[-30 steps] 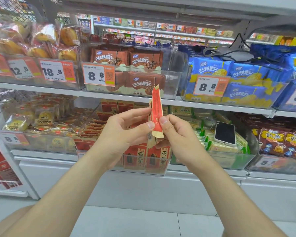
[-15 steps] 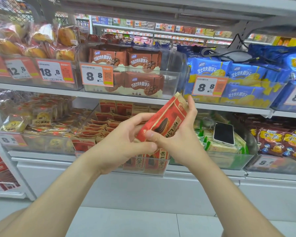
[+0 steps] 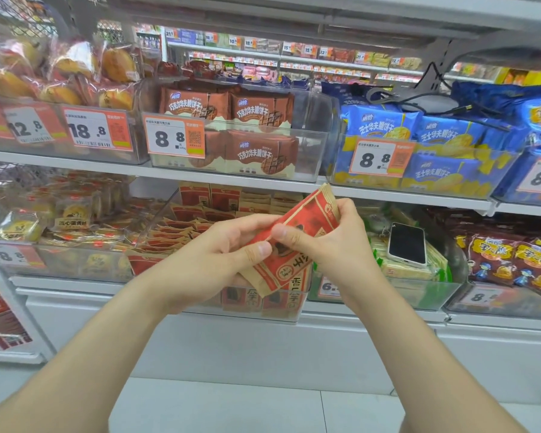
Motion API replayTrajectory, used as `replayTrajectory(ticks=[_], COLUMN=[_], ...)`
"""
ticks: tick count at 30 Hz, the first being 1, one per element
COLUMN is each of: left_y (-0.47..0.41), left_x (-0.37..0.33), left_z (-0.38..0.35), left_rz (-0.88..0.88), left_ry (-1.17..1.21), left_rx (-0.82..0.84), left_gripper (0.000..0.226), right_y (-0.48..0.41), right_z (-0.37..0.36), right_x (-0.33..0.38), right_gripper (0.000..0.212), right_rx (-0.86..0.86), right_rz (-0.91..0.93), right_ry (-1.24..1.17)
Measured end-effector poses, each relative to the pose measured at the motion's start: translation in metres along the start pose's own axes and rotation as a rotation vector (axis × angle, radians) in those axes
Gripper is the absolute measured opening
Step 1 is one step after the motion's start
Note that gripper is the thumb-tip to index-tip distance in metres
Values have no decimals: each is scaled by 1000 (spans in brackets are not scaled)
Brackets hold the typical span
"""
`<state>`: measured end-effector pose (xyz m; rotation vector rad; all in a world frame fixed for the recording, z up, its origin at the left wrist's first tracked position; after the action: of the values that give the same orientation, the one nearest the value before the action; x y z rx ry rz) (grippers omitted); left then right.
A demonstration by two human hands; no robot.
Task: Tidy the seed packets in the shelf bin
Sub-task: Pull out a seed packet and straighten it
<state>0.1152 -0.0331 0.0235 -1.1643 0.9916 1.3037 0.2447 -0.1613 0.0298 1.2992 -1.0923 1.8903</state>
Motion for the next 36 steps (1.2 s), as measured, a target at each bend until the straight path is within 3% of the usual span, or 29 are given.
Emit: replayTrajectory(ticks=[4,7,10,13,16,18,20,23,27,29,32,36], left_y=[0,-3,-3,-5,-7,-9,-17,-33,-45,-49,-53,-55], left_x=[6,7,3,-1,8,15,19,32,67,79,80,75], left_z=[6,20,33,50,80,94,97,80,67,68,62,53], left_rz=[45,27,-17,-81,-66,1,48,84,216,295,310,247], left_ry=[31,-138,-257,-273,-137,-270,-595,-875,-1096,-1119,-1154,-1248], left_rx=[3,-130,-260,-429,-689,-782,-722,-407,-109,-65,-35,-51], left_gripper=[38,35,33,26,13,13,15,43,72,64,36,29], right_y=[-4,-5,-6,-13,-18,-18,-26,-42,-52,-59,-61,-63], right_z=[3,4,1,-3,3,7,3,-17,-60,-81,-103,-120], right_x=[6,13,19,22,30,37,31,19,10,-3,-15,-8], right_gripper=[36,17,15,27,34,25,21,23,36,37,11,42], right_rx=[12,-6,-5,19,-157,-304,-329,-229,51,213,378,358], right_rz=[10,89,165,253,442,585,639,663,689,620,484,465], right_ry=[-85,-32,83,142,213,313,412,525,663,818,980,1042])
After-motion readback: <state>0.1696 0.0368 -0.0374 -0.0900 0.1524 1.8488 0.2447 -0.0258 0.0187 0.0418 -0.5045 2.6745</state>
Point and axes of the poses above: each hand's wrist, its own y-axis away from the middle knuckle, its own z-axis out of the back of the hand, x = y × z, the point moved 8 cm from there along -y, towards the middle knuckle, and after that the axes turned 3 degrees about z, right-handed, at the moved point
